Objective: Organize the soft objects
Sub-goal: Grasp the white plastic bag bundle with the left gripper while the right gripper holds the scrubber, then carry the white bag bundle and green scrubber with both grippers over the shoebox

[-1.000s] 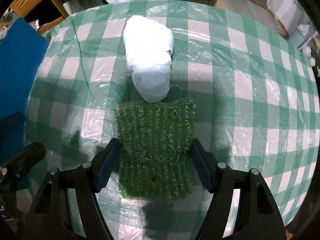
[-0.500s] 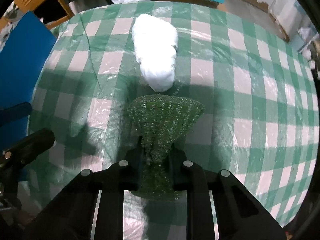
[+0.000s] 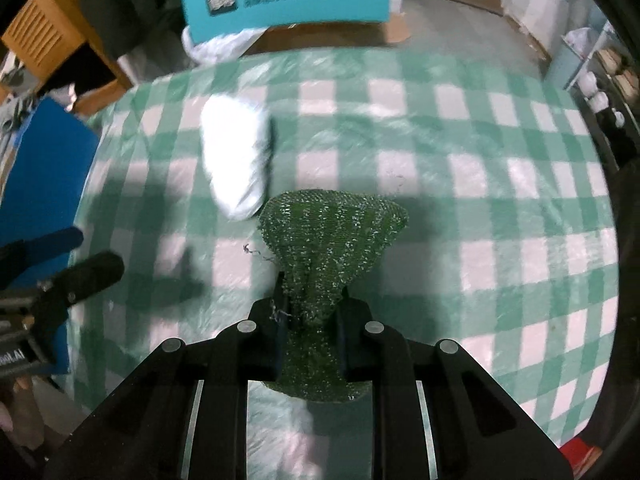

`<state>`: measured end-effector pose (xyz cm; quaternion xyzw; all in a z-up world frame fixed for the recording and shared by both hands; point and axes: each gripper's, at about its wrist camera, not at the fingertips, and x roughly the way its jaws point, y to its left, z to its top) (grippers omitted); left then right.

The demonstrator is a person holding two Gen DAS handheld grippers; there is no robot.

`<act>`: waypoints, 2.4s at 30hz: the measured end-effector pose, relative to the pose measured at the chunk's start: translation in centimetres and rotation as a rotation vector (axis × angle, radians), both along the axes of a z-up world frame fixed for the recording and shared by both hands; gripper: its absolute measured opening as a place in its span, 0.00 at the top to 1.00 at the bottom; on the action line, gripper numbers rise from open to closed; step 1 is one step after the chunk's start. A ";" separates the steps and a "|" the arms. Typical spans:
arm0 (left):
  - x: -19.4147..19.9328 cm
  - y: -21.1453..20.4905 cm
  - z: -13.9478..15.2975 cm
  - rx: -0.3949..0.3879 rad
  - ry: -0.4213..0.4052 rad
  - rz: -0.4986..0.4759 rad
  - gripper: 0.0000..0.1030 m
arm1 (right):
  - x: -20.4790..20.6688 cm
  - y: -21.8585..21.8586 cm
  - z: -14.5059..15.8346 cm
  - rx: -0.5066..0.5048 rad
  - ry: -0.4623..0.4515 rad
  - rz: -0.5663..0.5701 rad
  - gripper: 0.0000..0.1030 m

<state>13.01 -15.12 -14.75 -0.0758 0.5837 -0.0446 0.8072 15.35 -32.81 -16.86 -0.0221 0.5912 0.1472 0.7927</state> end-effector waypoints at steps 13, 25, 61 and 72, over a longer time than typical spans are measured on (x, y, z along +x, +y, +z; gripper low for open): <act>4.3 -2.9 -0.6 0.020 0.000 0.021 0.22 | 6.0 -1.3 1.1 -0.054 -0.050 -0.001 0.83; 7.5 -2.9 -1.1 -0.079 0.010 0.098 0.21 | 8.3 -1.6 0.5 -0.034 -0.046 -0.008 0.83; 8.1 -3.7 -2.1 -0.049 -0.012 0.019 0.58 | 7.5 -0.6 1.5 -0.041 -0.052 0.021 0.83; 5.0 -2.3 1.6 -0.002 -0.091 -0.049 0.58 | 5.4 0.6 3.9 -0.032 -0.086 0.058 0.83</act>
